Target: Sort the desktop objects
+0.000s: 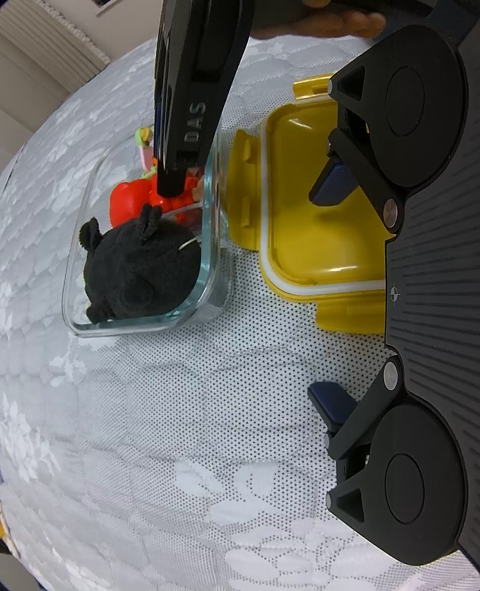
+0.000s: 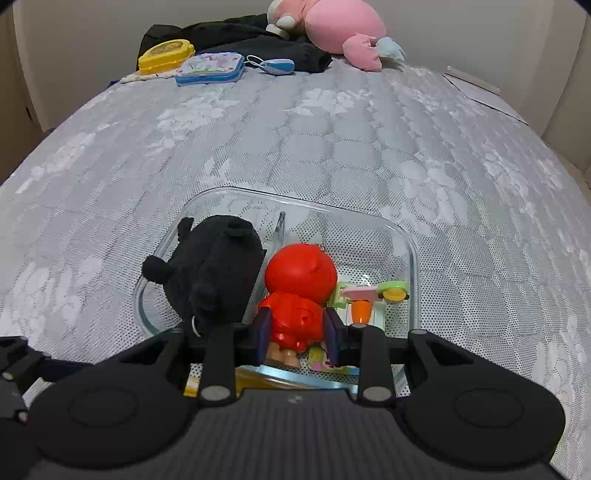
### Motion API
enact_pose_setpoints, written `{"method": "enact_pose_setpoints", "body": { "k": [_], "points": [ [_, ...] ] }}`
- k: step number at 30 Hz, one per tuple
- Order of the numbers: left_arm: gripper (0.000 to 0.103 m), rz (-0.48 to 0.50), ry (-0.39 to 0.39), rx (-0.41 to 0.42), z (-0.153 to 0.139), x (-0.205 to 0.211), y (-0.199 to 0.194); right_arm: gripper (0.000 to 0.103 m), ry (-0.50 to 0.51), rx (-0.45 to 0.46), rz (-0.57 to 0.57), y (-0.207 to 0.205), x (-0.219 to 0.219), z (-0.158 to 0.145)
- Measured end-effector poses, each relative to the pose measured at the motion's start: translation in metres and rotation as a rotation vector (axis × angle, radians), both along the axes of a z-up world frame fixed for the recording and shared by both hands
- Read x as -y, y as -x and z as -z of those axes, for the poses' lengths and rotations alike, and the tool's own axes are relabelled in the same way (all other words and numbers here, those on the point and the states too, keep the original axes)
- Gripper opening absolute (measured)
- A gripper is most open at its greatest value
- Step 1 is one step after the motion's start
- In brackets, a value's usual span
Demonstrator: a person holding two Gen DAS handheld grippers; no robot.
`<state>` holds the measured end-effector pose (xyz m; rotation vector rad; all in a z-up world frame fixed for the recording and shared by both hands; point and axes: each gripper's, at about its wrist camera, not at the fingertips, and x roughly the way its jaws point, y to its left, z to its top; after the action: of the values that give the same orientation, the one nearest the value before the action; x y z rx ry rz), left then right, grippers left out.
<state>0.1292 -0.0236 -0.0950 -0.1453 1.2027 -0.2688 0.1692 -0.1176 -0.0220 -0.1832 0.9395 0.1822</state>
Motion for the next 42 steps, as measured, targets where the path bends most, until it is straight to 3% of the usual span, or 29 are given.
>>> {"method": "enact_pose_setpoints", "body": {
  "k": [14, 18, 21, 23, 25, 29, 32, 34, 35, 42],
  "points": [
    [0.103, 0.006, -0.009, -0.009, 0.004, 0.004, -0.003, 0.039, 0.025, 0.04, -0.01, -0.009, -0.007, 0.011],
    [0.103, 0.006, -0.01, -0.007, 0.004, 0.004, -0.003, 0.034, 0.016, 0.051, -0.011, -0.009, -0.007, 0.008],
    [0.103, 0.006, -0.009, -0.007, 0.005, 0.004, -0.003, 0.02, -0.025, 0.041, 0.014, -0.011, 0.001, -0.001],
    [0.103, 0.008, -0.011, -0.007, 0.005, 0.005, -0.003, 0.024, -0.086, 0.005, 0.035, -0.016, 0.01, -0.008],
    [0.103, 0.008, -0.011, -0.007, 0.005, 0.005, -0.004, 0.043, -0.152, -0.011, 0.075, -0.02, 0.022, -0.017],
    [0.103, 0.008, -0.009, -0.005, 0.004, 0.005, -0.004, 0.042, -0.172, 0.011, 0.14, -0.026, 0.038, -0.033],
    [0.103, 0.007, -0.007, -0.004, 0.004, 0.004, -0.003, 0.043, -0.234, -0.034, 0.226, -0.032, 0.053, -0.037],
    [0.103, 0.007, -0.007, -0.004, 0.004, 0.004, -0.002, 0.055, -0.294, -0.059, 0.31, -0.034, 0.065, -0.035],
    [0.103, 0.008, -0.007, -0.004, 0.004, 0.005, -0.003, 0.056, -0.31, -0.065, 0.344, -0.035, 0.069, -0.033],
    [0.103, 0.013, -0.005, -0.003, 0.004, 0.007, -0.003, 0.051, -0.294, -0.054, 0.425, -0.042, 0.074, -0.013]
  ]
}}
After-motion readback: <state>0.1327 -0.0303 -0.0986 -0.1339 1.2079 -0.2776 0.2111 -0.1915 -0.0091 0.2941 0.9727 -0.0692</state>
